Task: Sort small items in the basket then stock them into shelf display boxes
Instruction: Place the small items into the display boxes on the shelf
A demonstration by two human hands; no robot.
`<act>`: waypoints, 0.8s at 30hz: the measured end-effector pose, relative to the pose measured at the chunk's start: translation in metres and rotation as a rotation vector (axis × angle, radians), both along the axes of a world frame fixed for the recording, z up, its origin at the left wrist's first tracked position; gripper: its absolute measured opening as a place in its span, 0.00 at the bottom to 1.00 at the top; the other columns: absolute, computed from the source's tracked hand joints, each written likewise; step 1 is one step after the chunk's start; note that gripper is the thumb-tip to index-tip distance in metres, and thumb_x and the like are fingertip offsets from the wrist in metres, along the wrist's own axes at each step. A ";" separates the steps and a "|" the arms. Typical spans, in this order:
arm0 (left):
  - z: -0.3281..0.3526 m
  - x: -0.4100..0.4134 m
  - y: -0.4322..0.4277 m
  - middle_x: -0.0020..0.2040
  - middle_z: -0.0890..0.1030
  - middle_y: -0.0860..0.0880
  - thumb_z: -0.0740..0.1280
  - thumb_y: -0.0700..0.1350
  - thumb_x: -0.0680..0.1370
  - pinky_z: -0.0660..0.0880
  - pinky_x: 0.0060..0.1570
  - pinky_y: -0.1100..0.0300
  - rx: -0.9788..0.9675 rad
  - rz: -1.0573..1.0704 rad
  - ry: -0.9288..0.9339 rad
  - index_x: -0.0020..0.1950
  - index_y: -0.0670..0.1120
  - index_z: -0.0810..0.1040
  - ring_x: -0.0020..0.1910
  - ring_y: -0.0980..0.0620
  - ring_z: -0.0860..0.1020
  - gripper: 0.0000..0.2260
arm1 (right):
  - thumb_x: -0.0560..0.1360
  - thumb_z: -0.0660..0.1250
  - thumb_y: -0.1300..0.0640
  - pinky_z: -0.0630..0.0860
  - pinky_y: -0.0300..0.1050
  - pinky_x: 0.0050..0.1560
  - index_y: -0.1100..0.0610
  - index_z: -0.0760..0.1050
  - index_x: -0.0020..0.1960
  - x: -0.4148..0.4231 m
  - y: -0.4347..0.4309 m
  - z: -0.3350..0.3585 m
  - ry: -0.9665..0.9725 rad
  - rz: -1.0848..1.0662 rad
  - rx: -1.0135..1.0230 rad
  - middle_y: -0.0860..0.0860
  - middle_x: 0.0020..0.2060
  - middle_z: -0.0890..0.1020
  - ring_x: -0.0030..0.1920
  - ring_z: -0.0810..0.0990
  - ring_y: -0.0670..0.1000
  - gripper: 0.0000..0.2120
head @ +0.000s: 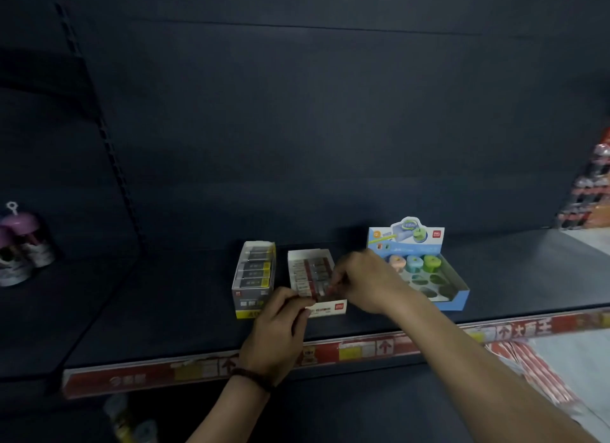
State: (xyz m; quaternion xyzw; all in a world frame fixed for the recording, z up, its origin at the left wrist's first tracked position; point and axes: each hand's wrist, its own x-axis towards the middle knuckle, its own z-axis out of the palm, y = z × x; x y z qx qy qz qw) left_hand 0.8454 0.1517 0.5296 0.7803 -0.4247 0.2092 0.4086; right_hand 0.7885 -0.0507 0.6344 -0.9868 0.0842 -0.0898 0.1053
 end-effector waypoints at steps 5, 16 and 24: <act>-0.002 0.001 -0.001 0.58 0.75 0.56 0.70 0.40 0.82 0.68 0.62 0.74 0.008 0.002 0.035 0.59 0.47 0.84 0.56 0.63 0.74 0.08 | 0.79 0.69 0.55 0.75 0.43 0.46 0.47 0.88 0.52 0.010 0.005 -0.002 0.063 0.039 -0.089 0.48 0.52 0.86 0.56 0.83 0.52 0.09; -0.001 0.001 -0.002 0.57 0.76 0.55 0.70 0.39 0.82 0.76 0.58 0.63 0.001 0.004 0.028 0.58 0.46 0.84 0.55 0.59 0.77 0.06 | 0.81 0.67 0.49 0.77 0.48 0.45 0.51 0.76 0.38 0.020 0.007 0.008 0.290 0.044 -0.074 0.47 0.40 0.80 0.48 0.81 0.53 0.14; 0.010 -0.010 0.008 0.58 0.75 0.52 0.69 0.35 0.81 0.76 0.59 0.57 -0.036 0.011 0.026 0.61 0.45 0.83 0.56 0.55 0.76 0.11 | 0.80 0.66 0.44 0.80 0.48 0.55 0.46 0.86 0.54 -0.047 0.008 0.007 -0.103 -0.014 0.141 0.45 0.50 0.88 0.52 0.83 0.50 0.11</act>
